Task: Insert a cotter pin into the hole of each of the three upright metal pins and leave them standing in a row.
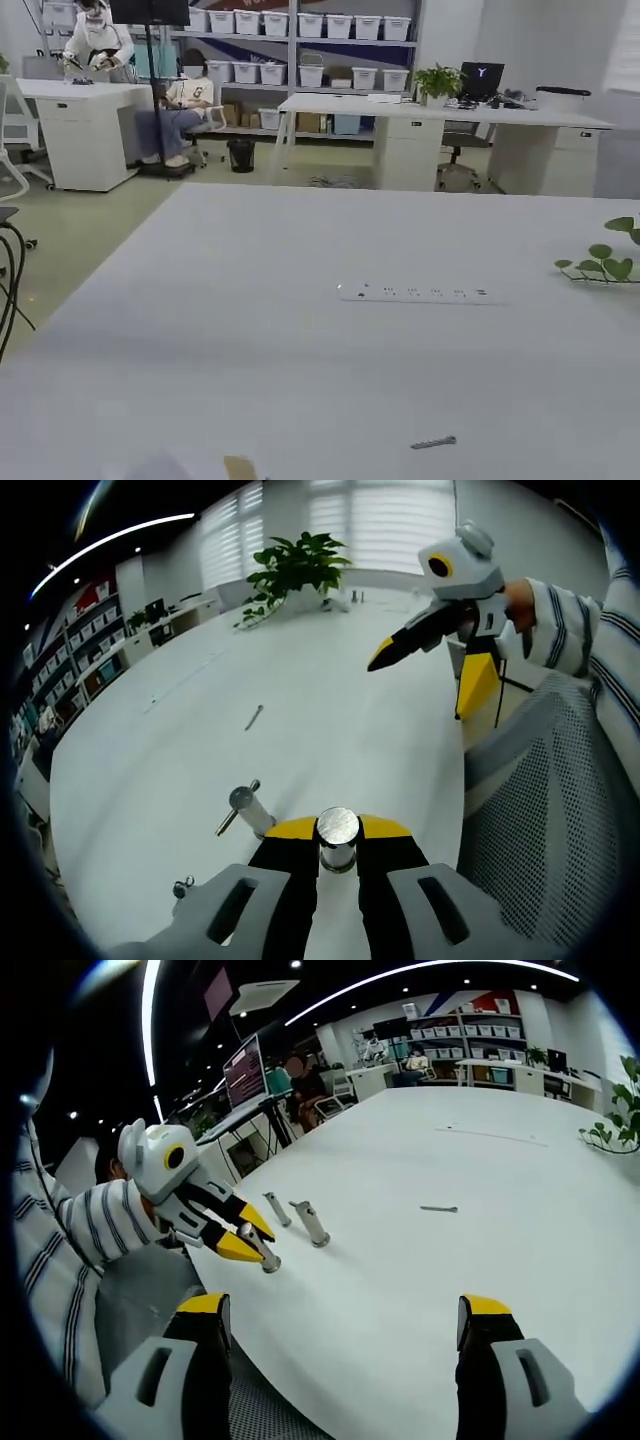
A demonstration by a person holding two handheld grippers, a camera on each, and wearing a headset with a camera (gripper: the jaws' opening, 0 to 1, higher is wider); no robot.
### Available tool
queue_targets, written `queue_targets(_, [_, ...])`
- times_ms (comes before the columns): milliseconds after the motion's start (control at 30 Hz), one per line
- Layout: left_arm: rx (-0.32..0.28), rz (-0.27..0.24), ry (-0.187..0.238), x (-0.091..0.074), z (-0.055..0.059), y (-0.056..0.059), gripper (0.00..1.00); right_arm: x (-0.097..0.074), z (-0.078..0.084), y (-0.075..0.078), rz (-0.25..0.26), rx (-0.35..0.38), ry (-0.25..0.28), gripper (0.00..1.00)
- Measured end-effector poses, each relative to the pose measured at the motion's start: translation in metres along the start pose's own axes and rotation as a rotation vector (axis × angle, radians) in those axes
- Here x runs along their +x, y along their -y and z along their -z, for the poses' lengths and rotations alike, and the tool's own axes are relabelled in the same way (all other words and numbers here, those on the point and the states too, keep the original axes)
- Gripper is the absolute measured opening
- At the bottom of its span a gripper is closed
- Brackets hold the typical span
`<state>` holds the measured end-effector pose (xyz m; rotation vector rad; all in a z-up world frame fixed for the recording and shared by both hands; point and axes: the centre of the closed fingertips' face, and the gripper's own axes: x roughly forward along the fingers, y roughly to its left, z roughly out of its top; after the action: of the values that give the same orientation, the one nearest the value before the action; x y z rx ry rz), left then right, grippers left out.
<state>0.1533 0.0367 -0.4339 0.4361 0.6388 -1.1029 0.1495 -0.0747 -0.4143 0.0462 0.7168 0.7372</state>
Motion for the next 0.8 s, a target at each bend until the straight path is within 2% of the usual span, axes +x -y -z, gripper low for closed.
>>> queue_targets(200, [0.003,0.002,-0.002,0.006,0.001,0.001,0.1,0.002,0.0,-0.001,-0.002,0.001,0.003,0.92])
queue_targets(467, [0.04,-0.003,-0.013,0.01,0.005,-0.002,0.1,0.004,0.0,-0.003,-0.006,0.007,0.001,0.92])
queue_targets(800, [0.022,0.003,-0.003,0.014,0.007,0.001,0.1,0.004,-0.004,-0.003,-0.006,-0.002,-0.002,0.92])
